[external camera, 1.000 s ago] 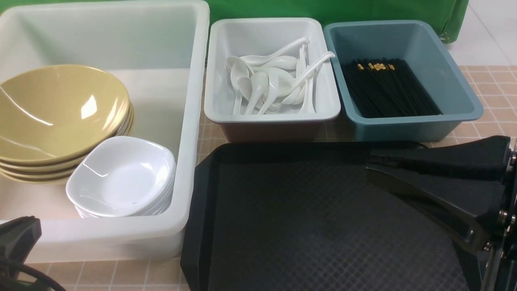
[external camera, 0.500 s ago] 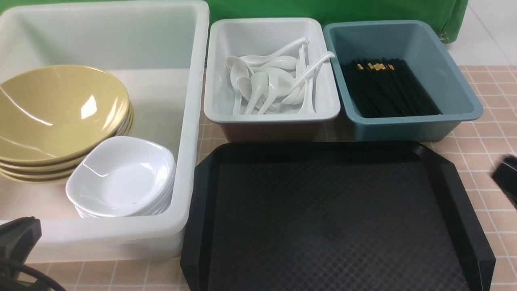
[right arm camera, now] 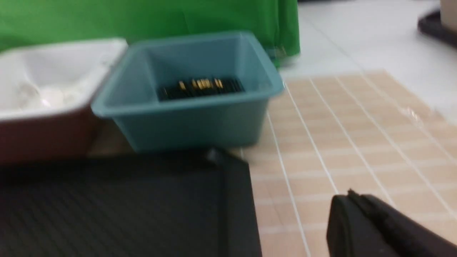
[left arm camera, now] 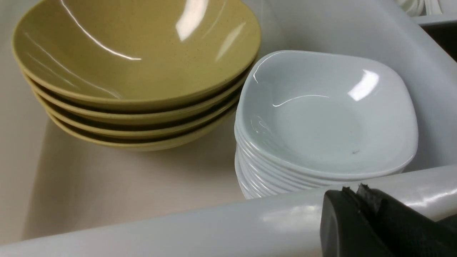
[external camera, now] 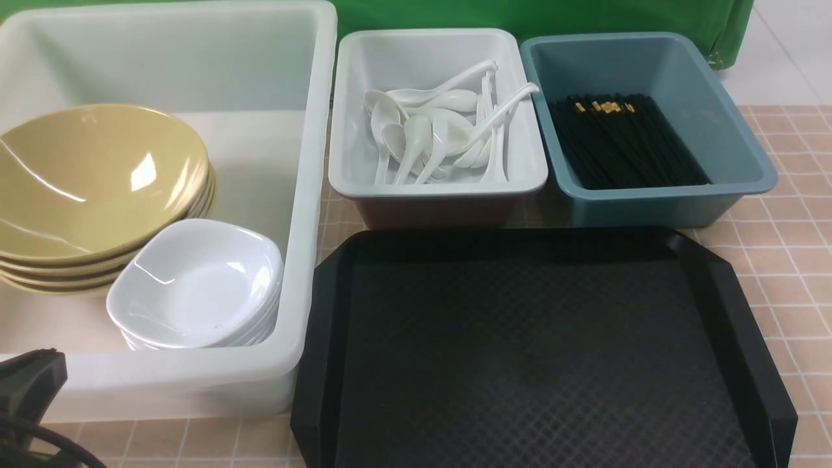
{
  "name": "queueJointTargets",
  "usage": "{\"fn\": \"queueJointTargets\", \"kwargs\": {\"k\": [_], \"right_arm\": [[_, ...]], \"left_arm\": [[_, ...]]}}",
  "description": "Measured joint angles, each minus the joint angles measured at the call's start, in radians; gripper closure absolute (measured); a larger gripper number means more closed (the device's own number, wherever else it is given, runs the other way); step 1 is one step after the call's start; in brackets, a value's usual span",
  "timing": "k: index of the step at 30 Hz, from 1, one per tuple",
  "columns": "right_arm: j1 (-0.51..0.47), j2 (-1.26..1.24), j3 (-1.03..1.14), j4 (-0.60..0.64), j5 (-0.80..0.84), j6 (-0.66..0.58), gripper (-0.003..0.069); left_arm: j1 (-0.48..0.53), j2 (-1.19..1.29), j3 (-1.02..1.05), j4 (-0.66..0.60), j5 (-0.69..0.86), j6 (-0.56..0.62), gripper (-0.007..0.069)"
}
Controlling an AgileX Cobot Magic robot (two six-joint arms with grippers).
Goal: On brown table put chopsticks spoon bowls plates into blue grey white boxes.
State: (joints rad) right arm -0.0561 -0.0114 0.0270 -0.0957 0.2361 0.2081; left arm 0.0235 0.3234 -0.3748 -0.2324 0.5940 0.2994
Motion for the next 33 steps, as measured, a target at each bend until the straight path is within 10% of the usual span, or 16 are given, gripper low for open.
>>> {"fn": "queueJointTargets", "kwargs": {"k": [33], "right_arm": [[-0.001, 0.0, 0.001, 0.0, 0.072, 0.06, 0.0621]], "left_arm": [[0.0, 0.0, 0.017, -0.002, -0.013, 0.0, 0.0623]]}}
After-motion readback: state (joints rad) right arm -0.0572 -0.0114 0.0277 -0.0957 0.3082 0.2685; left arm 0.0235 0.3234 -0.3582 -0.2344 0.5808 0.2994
